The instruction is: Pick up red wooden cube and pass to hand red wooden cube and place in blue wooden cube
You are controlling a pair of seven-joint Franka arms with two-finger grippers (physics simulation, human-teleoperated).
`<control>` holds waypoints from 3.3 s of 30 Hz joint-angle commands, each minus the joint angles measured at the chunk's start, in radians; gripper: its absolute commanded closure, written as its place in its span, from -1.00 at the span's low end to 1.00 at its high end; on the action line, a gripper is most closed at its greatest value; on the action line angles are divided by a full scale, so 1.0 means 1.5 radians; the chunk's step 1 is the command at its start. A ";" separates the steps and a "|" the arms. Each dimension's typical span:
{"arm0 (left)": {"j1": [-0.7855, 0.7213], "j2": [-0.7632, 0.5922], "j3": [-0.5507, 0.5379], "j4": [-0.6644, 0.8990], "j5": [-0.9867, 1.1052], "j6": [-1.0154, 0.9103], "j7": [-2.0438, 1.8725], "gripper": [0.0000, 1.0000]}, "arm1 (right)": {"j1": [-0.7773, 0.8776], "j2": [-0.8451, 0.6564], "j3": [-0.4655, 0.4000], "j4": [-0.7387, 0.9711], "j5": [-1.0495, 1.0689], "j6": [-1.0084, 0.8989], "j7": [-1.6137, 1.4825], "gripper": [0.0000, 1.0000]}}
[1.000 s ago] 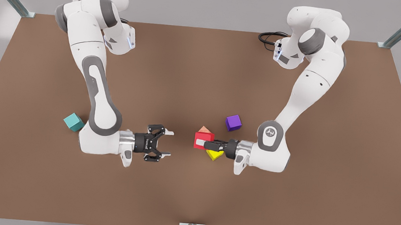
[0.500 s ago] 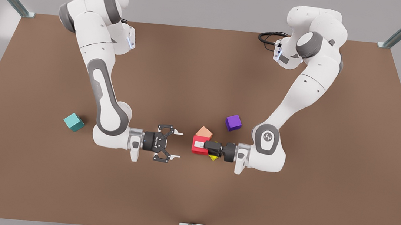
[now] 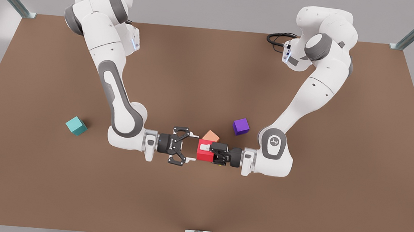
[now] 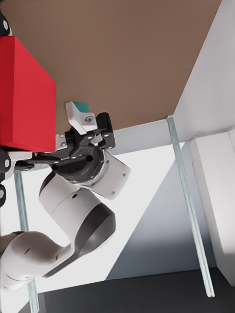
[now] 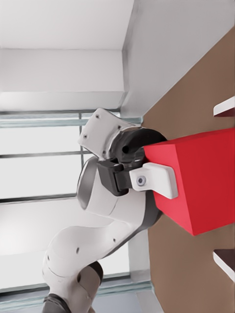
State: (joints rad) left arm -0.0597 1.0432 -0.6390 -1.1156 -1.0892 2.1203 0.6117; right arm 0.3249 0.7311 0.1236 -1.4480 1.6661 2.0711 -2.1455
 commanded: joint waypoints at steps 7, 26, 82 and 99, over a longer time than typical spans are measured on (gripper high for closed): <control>-0.010 0.003 0.000 0.001 -0.025 0.011 0.158 0.12 | 0.011 0.003 0.004 0.009 0.006 0.037 -0.115 -0.99; -0.024 0.008 -0.008 0.001 -0.042 0.038 0.164 0.11 | 0.011 0.022 0.035 0.018 0.006 0.061 -0.114 -0.37; -0.059 -0.567 0.432 -0.237 0.715 -0.436 -0.393 -1.00 | -0.243 -0.257 -0.097 -0.302 -1.216 0.057 1.146 -0.22; -0.060 -0.540 0.431 -0.239 0.714 -0.445 -0.395 -1.00 | -0.301 -0.300 -0.097 -0.464 -1.274 0.190 1.141 -0.23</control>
State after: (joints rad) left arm -0.1508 0.2341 0.0078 -1.4748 -0.0185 1.4534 0.1116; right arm -0.1265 0.2797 -0.0218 -2.1430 -0.2362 2.3003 -0.6787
